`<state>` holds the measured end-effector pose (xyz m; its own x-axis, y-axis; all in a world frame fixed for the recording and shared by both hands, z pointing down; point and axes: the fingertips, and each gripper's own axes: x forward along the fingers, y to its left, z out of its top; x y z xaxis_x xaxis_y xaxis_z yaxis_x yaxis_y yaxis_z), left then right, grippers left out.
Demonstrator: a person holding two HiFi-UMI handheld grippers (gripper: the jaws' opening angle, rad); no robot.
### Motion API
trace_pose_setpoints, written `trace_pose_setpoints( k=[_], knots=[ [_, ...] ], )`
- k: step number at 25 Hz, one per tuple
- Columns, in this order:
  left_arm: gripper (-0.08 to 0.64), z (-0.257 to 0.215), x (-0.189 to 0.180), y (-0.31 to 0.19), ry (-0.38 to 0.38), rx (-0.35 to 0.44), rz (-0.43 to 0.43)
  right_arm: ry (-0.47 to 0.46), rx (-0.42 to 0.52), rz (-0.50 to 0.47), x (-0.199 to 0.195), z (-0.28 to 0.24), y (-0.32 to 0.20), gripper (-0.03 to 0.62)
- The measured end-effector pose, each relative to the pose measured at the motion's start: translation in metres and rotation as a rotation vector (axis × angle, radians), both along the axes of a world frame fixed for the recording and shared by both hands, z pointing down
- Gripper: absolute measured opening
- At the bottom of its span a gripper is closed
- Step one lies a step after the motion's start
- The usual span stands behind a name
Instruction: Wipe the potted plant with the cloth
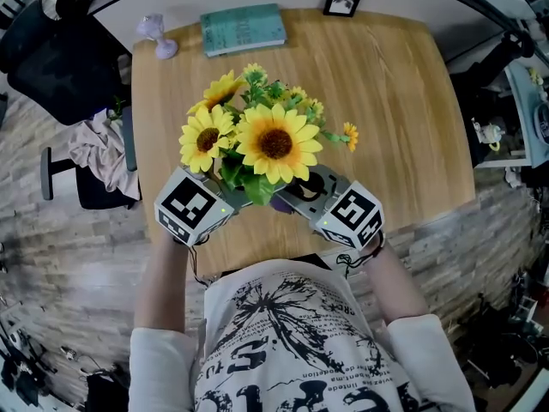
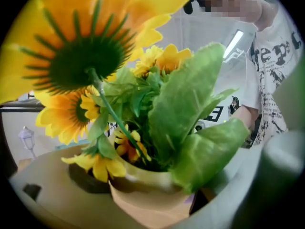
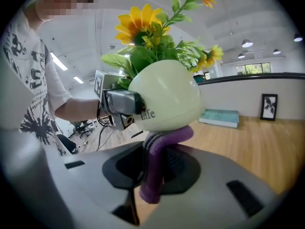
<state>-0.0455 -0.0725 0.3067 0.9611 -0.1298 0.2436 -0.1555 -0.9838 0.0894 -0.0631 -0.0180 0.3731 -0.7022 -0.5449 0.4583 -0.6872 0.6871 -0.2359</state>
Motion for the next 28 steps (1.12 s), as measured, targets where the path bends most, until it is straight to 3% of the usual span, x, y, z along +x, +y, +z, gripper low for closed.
trace_pose_setpoints(
  k=[14, 28],
  knots=[
    [0.532, 0.031, 0.003, -0.002, -0.046, -0.022, -0.070, 0.043, -0.026, 0.091, 0.063, 0.012, -0.011, 0.080],
    [0.532, 0.105, 0.014, 0.012, -0.202, -0.034, -0.076, 0.093, -0.043, 0.398, 0.167, 0.024, -0.027, 0.080]
  ],
)
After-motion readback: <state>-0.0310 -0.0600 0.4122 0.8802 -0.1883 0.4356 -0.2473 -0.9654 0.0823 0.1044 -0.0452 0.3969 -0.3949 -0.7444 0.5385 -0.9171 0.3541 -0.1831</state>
